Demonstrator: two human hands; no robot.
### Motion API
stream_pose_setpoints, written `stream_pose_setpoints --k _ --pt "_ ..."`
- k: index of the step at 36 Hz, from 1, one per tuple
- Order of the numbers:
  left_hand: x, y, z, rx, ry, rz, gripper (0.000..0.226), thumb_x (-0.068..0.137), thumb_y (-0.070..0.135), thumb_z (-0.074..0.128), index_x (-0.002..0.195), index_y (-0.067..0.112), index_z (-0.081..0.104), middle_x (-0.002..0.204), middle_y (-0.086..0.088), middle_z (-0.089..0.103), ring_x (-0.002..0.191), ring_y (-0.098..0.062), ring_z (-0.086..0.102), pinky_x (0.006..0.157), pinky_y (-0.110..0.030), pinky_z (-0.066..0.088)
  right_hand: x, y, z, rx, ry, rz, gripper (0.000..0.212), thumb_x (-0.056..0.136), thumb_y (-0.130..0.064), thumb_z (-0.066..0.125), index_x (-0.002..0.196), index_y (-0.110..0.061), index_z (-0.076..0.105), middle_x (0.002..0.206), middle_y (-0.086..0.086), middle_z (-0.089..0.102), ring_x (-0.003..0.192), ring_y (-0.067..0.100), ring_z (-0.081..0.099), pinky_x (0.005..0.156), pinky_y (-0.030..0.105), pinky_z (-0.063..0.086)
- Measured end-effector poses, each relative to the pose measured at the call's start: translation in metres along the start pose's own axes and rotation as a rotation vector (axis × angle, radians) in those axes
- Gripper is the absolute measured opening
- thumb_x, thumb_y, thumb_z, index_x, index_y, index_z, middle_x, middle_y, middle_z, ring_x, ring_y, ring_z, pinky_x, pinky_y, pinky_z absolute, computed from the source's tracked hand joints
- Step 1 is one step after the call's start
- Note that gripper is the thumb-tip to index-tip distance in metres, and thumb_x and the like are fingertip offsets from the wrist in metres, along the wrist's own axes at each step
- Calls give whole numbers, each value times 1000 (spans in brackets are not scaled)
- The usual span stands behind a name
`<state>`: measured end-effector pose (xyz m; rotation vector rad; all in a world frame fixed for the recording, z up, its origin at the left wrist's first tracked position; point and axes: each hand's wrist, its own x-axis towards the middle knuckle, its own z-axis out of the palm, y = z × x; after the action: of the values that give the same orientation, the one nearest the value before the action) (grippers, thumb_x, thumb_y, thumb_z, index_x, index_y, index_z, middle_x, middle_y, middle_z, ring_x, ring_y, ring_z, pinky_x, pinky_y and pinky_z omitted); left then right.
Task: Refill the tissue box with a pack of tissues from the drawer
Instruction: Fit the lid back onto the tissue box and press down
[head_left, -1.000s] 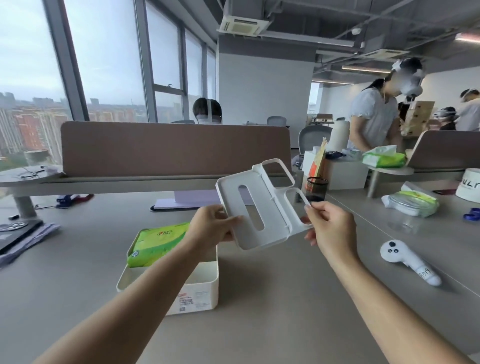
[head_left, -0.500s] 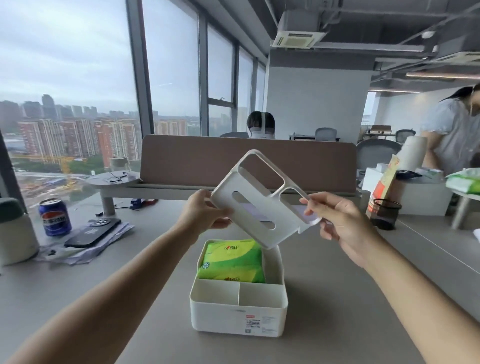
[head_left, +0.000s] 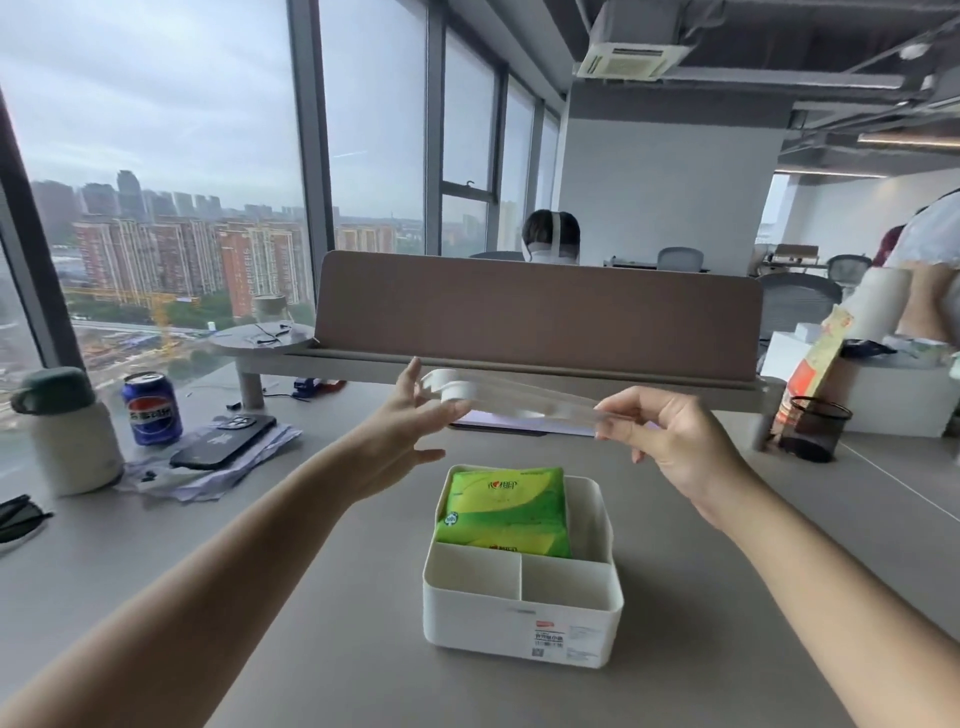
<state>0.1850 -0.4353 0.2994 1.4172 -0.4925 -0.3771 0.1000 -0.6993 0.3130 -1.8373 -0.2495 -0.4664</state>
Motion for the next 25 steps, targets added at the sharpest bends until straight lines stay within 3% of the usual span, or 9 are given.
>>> stream_pose_setpoints --k 2,5,7,9,11,15,18,20,25 --pt "-2 -2 0 19 29 8 140 42 37 84 152 39 -3 163 -12 5 142 -33 30 114 -61 23 -3 1 3 -42 -7 -34 21 77 -6 76 71 -26 75 64 -11 72 63 8 56 55 22 37" --pt "-6 -9 -4 80 23 28 131 46 29 81 150 44 2 162 -8 10 136 -31 38 113 -55 27 -9 3 6 -86 -10 -79 22 76 -7 77 69 -27 75 66 -13 73 59 -1 59 59 11 43" --pt "-12 -15 -9 143 -5 49 136 44 26 86 150 45 4 159 -2 17 131 -28 45 111 -47 32 -16 9 6 -157 2 -99 15 76 -13 79 73 -27 76 73 -6 75 68 6 65 69 17 49" --pt "-20 -23 -13 255 -34 50 146 35 36 95 151 45 6 155 8 16 135 -24 37 109 -41 34 -22 17 7 -307 45 -128 10 74 -22 81 78 -31 77 80 4 72 74 17 65 75 23 49" --pt "-28 -30 -13 356 -53 49 146 31 52 93 150 44 10 150 16 18 139 -16 28 108 -37 33 -30 23 10 -432 92 -169 13 73 -24 82 76 -36 76 79 9 64 71 16 58 69 14 44" --pt "-36 -45 -11 439 -26 64 119 38 67 84 139 53 23 145 23 32 141 -10 25 117 -38 27 -47 31 21 -493 106 -196 15 72 -24 83 78 -36 76 71 2 54 65 11 52 61 11 39" --pt "-41 -55 -11 491 13 100 122 43 73 77 148 36 27 143 18 44 137 -7 33 98 -4 35 -63 37 28 -531 108 -236 18 69 -20 84 79 -34 78 68 -4 52 66 13 54 59 15 43" --pt "-45 -61 -11 536 28 122 118 45 75 74 147 31 33 143 17 47 136 -5 36 84 8 32 -71 39 31 -535 101 -259 22 68 -19 85 79 -36 77 68 -4 53 65 15 56 60 19 46" --pt "-55 -69 -13 610 44 167 101 48 72 76 137 40 43 141 18 51 126 16 42 91 7 29 -83 45 34 -547 116 -281 20 67 -17 86 80 -31 78 68 -1 56 63 14 57 60 25 49"
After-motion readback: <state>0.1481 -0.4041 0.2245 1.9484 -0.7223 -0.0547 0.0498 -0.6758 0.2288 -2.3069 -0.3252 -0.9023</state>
